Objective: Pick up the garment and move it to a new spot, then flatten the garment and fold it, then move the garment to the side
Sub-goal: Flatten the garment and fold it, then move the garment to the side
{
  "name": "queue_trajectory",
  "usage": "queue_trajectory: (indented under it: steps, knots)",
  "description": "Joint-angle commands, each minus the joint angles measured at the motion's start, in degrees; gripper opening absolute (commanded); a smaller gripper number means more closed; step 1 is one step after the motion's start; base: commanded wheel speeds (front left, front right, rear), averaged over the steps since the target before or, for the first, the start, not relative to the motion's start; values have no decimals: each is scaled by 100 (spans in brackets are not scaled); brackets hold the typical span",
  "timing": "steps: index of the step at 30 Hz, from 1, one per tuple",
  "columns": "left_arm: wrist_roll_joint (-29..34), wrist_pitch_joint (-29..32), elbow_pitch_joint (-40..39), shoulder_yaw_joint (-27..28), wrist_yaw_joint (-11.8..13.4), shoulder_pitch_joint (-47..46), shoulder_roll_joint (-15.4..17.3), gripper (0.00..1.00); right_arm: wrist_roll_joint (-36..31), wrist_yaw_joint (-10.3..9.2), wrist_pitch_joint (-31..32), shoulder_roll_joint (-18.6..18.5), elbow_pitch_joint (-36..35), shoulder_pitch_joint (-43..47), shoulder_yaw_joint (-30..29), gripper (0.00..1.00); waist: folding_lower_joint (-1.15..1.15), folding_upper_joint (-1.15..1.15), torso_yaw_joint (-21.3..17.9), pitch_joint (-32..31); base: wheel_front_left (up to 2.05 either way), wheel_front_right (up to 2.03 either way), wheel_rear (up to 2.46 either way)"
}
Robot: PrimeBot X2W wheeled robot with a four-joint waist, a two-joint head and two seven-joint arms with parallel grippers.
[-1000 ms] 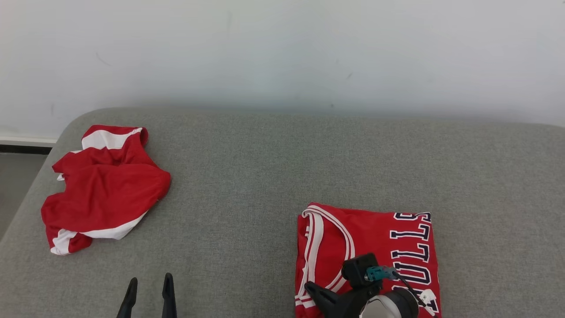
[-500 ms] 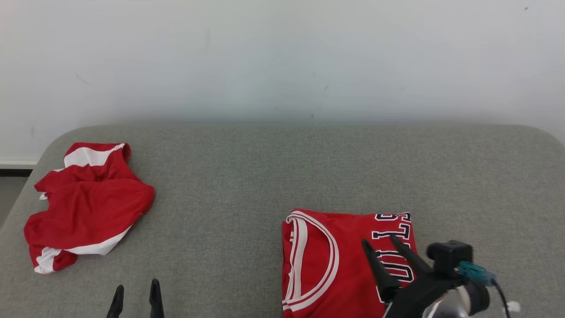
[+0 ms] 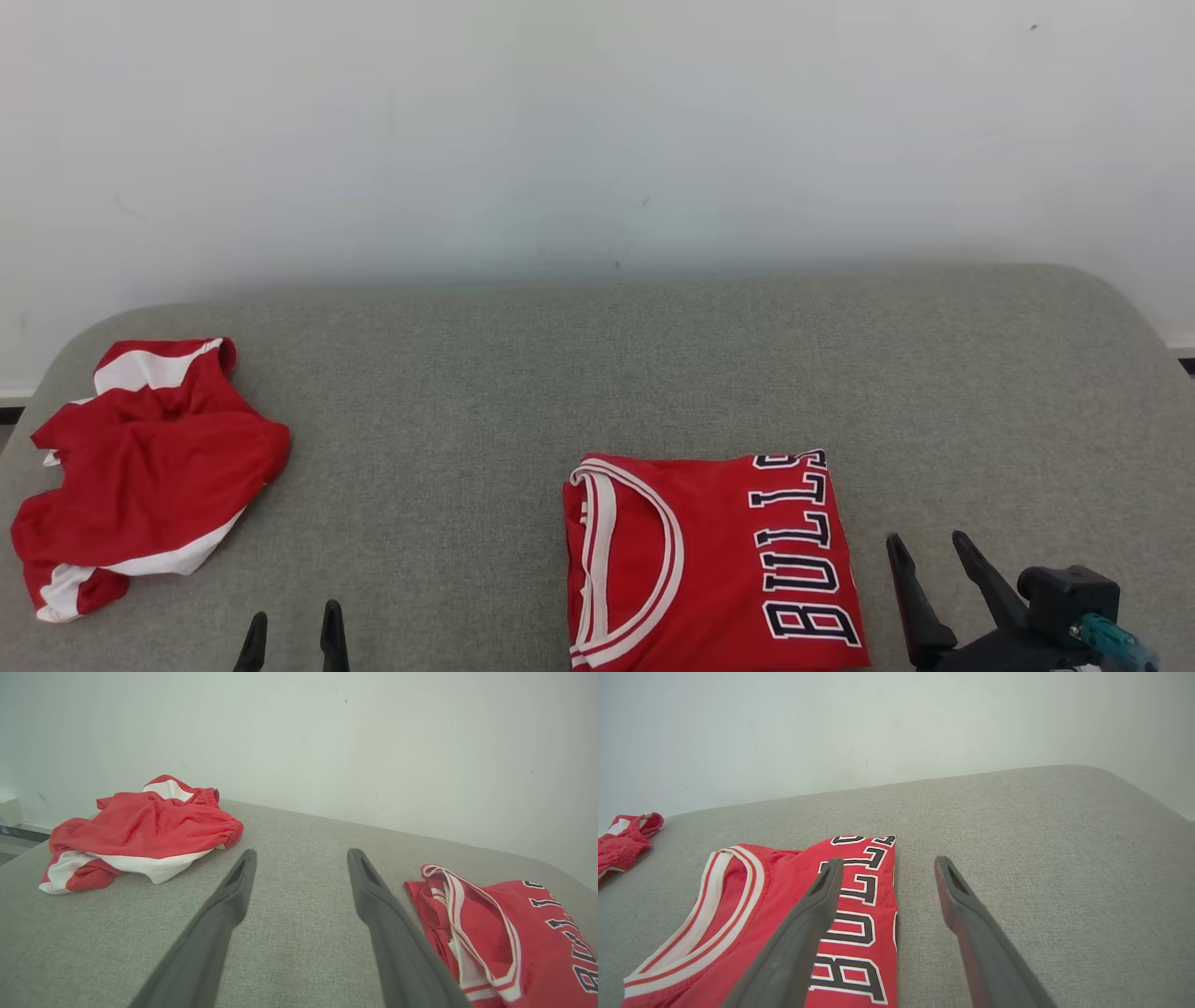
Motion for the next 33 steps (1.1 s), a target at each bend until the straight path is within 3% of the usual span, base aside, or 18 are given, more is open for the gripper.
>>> queue_trajectory:
  steps: [1,33]
  knots:
    - [41,-18,23,5,-33,-69,-3,100,23,-14,-48,-58,27,71,-17,100,0,0,-32,-36,0,0,0]
    - [62,-18,392,-6,-8,-52,-3,100,-9,-14,-92,-117,25,170,69,100,0,0,-116,-144,0,0,0]
